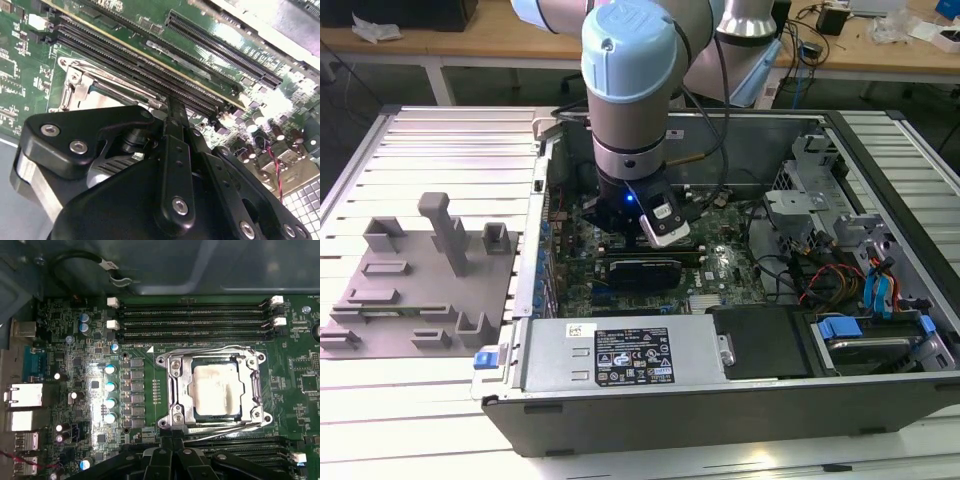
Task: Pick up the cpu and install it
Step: 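Install the second cpu locking lever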
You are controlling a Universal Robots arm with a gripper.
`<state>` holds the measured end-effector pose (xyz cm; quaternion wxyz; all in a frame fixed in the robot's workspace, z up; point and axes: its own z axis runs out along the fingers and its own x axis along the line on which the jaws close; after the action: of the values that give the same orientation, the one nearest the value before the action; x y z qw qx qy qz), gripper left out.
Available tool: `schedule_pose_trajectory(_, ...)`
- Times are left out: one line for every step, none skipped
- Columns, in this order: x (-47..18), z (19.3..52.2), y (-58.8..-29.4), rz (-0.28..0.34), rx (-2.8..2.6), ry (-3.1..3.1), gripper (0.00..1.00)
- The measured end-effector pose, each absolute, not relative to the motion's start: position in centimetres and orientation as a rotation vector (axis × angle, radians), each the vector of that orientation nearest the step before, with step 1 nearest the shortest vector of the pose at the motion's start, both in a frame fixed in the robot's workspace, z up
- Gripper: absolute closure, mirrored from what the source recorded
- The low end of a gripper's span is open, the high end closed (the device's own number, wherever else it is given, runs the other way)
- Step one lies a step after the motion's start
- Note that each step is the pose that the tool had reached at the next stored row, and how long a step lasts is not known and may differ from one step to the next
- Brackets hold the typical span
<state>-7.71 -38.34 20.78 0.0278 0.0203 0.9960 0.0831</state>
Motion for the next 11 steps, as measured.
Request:
schedule_pose_trajectory(-7.74, 20.77, -38.38, 0.289, 0.063, 3.067, 0.89)
schedule_pose_trajectory(-7.77, 20.73, -38.43, 0.303, 0.063, 3.063, 0.89)
schedule_pose_trajectory(-7.79, 20.7, -38.46, 0.309, 0.063, 3.061, 0.89)
schedule_pose_trajectory(-7.81, 20.66, -38.49, 0.314, 0.063, 3.059, 0.89)
schedule_pose_trajectory(-7.89, 20.56, -38.51, 0.327, 0.062, 3.054, 0.89)
schedule_pose_trajectory(-7.94, 20.51, -38.52, 0.333, 0.062, 3.051, 0.89)
schedule_pose_trajectory(-7.99, 20.47, -38.52, 0.337, 0.062, 3.049, 0.89)
schedule_pose_trajectory(-8.07, 20.38, -38.55, 0.343, 0.062, 3.045, 0.89)
schedule_pose_trajectory(-8.11, 20.33, -38.56, 0.346, 0.061, 3.043, 0.89)
schedule_pose_trajectory(-8.13, 20.3, -38.58, 0.349, 0.061, 3.041, 0.89)
schedule_pose_trajectory(-8.14, 20.29, -38.59, 0.353, 0.061, 3.039, 0.89)
